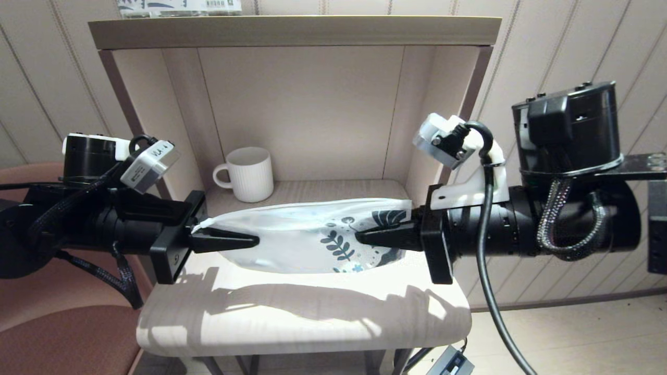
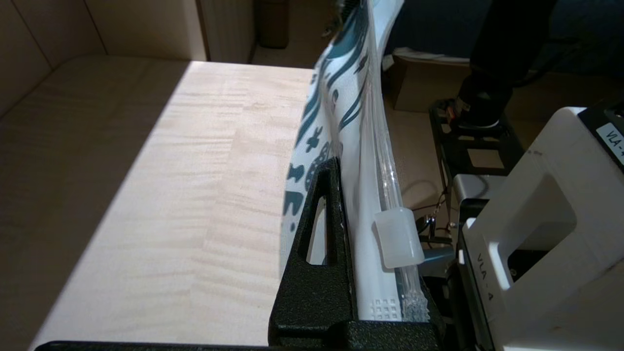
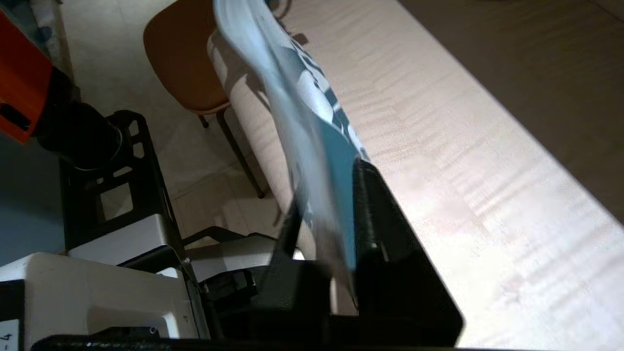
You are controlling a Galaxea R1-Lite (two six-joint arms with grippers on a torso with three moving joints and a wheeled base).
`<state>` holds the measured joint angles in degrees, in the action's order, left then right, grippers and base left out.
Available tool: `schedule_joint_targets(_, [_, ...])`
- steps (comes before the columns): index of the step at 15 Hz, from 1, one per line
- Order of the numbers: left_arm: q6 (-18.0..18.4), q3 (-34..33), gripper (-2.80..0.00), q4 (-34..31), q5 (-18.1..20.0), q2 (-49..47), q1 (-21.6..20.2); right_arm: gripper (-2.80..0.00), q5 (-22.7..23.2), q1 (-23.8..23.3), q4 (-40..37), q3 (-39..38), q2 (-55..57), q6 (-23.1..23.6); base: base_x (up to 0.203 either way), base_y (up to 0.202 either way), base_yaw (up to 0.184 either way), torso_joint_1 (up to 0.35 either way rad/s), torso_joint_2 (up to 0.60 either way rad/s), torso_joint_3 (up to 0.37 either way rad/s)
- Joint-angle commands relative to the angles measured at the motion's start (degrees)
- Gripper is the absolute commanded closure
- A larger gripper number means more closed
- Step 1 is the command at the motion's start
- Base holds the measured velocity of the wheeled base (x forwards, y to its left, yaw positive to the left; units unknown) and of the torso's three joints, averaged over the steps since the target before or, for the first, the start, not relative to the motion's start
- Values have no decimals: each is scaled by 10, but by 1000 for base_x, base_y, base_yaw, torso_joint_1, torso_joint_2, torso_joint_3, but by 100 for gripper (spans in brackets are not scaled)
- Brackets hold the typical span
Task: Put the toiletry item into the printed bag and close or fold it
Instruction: Hand it to the other hand
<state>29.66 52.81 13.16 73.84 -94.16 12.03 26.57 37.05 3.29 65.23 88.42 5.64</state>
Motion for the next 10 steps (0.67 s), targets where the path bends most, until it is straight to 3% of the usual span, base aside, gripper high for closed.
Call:
schedule_joint_targets(1, [1,0,0,1,3,-2,1,-280,-2,1,0,0,-2,2,0,0,0,0,0,0])
schedule_joint_targets(7, [1,2,0,0,0,-35,15,-280,-3,-4,-27,54,-15,9,0,0,0,0,0,0])
schedule_joint_targets(8, [1,1,0,0,-11,-38,26,-280,-3,-2,-47,72,-14,9,0,0,0,0,0,0])
schedule_joint_targets(10, [2,-1,0,-4,-74,-43,55,-280,-3,8,-86,121,-5,9,0,0,0,0,0,0])
